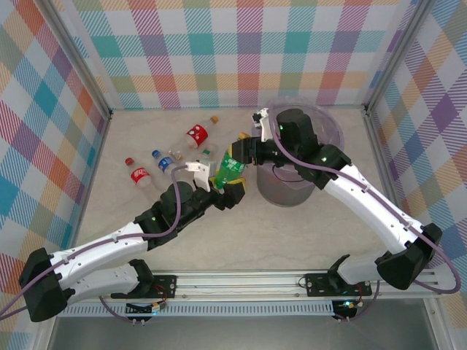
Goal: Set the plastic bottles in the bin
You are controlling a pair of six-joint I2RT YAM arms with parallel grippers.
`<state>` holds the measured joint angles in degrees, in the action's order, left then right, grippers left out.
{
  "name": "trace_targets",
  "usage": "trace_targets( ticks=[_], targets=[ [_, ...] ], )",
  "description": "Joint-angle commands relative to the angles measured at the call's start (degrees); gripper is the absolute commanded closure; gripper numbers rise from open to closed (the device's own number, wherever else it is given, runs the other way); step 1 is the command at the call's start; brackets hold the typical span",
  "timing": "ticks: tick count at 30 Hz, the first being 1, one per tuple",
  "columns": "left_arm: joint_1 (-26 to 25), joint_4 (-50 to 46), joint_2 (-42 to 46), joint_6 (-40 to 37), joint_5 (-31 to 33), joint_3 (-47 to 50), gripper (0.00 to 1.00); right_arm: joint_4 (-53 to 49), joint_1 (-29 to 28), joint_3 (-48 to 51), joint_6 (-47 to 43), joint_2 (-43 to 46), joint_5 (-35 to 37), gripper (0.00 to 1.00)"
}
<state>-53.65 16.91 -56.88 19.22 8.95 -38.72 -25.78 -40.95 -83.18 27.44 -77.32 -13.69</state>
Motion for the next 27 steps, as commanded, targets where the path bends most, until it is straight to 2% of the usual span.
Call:
trace_targets(
  ticks=[1, 5, 8, 9, 11, 13, 14, 17, 19, 21, 27],
  targets=[
    [-0.56, -2.98, 1.28, -1.41, 2.37, -2.90, 0.00, 1.62, 0.78, -0.76, -2.11, 0.74, 3.70, 0.59],
    [-0.49, -14.28, 4.14, -2.72, 2.78, -6.01, 0.00, 2.69, 3.57, -4.24, -4.54, -0.29, 4.81, 0.60],
    [-0.49, -18.92, 7.58, 1.14, 4.78, -4.16, 0.00, 0.79, 6.24, -9.17, -7.11, -1.98, 4.90, 0.60],
    [-0.49, -21.18, 8.75, 4.27, 7.57, -3.03, 0.00, -0.54, 7.29, -11.17, -8.13, -2.45, 5.06, 0.60],
    [-0.49, -29.35, 10.08, 13.81, 17.19, -2.02, 0.00, -2.96, 9.82, -14.58, -9.95, -2.66, 5.55, 0.60],
    [-0.35, -43.88, 11.07, 28.35, 28.39, -0.48, 0.00, -5.97, 12.63, -17.83, -11.94, -2.27, 6.58, 0.60],
    [-0.09, -46.02, 11.83, 31.32, 29.92, 1.03, 0.00, -7.49, 13.92, -19.10, -12.84, -1.95, 7.06, 0.60],
    [1.03, -45.22, 14.28, 33.23, 28.95, 4.97, 0.01, -11.90, 20.40, -22.49, -15.33, -0.59, 7.94, 0.60],
    [2.07, -43.27, 14.23, 32.24, 27.53, 6.15, 0.02, -14.95, 27.75, -24.19, -15.41, 0.13, 3.98, 0.60],
    [2.57, -41.51, 12.90, 30.47, 26.84, 6.35, 0.02, -17.17, 32.74, -24.64, -16.18, 0.15, 2.87, 0.60],
    [3.79, -39.13, 5.94, 26.80, 24.16, 4.30, 0.02, -22.09, 35.15, -24.08, -22.12, -3.61, 8.37, 0.63]
  ],
)
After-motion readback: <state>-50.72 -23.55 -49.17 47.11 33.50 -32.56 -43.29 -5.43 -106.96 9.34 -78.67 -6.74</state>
